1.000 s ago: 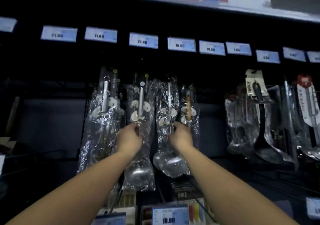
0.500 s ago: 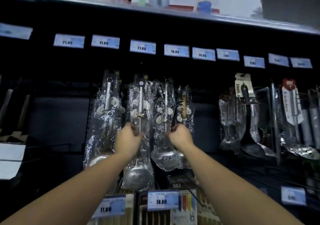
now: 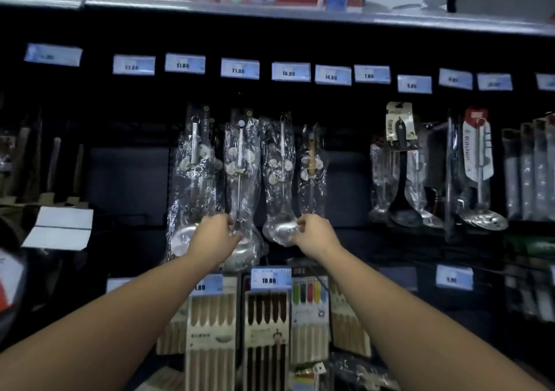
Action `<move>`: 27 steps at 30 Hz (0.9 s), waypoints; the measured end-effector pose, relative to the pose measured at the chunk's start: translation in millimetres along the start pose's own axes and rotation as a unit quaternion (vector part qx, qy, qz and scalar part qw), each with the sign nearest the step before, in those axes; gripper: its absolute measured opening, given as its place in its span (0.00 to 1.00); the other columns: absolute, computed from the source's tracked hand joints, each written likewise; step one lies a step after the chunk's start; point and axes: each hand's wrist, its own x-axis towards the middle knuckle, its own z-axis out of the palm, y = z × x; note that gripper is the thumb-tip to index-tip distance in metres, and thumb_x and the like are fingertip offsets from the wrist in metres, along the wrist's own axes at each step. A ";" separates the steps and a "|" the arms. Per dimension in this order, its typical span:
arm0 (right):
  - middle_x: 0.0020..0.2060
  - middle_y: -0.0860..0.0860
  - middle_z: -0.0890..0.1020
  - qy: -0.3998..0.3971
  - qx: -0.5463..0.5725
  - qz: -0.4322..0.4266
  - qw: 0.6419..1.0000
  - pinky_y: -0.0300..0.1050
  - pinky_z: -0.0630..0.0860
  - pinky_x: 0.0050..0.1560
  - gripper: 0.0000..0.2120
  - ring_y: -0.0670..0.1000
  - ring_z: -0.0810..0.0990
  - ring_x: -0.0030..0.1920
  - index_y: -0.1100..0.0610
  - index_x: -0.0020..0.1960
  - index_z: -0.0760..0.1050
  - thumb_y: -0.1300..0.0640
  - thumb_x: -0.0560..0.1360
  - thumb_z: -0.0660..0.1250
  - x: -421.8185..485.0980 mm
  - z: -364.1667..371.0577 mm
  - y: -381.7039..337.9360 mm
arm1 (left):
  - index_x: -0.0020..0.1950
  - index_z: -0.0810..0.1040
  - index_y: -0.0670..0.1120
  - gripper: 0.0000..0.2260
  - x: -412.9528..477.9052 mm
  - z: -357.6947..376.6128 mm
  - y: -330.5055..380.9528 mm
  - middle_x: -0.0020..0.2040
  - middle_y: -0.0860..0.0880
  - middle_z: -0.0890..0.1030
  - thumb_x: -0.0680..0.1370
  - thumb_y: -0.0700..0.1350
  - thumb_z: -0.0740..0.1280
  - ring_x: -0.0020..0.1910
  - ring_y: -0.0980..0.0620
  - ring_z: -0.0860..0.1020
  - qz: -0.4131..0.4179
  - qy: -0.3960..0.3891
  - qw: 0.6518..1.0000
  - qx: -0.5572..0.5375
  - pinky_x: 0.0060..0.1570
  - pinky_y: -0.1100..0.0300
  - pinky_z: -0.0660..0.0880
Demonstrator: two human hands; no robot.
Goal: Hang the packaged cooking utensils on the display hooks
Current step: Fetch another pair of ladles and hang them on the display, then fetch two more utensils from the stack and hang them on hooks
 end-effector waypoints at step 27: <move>0.68 0.57 0.75 -0.086 -0.187 0.295 0.933 0.53 0.78 0.59 0.33 0.58 0.76 0.64 0.58 0.76 0.65 0.50 0.76 0.72 -472.3 -74.7 207.7 | 0.69 0.75 0.43 0.21 -361.2 109.3 136.2 0.57 0.43 0.83 0.80 0.53 0.67 0.56 0.42 0.79 0.261 -0.348 0.899 -0.037 0.54 0.49 0.77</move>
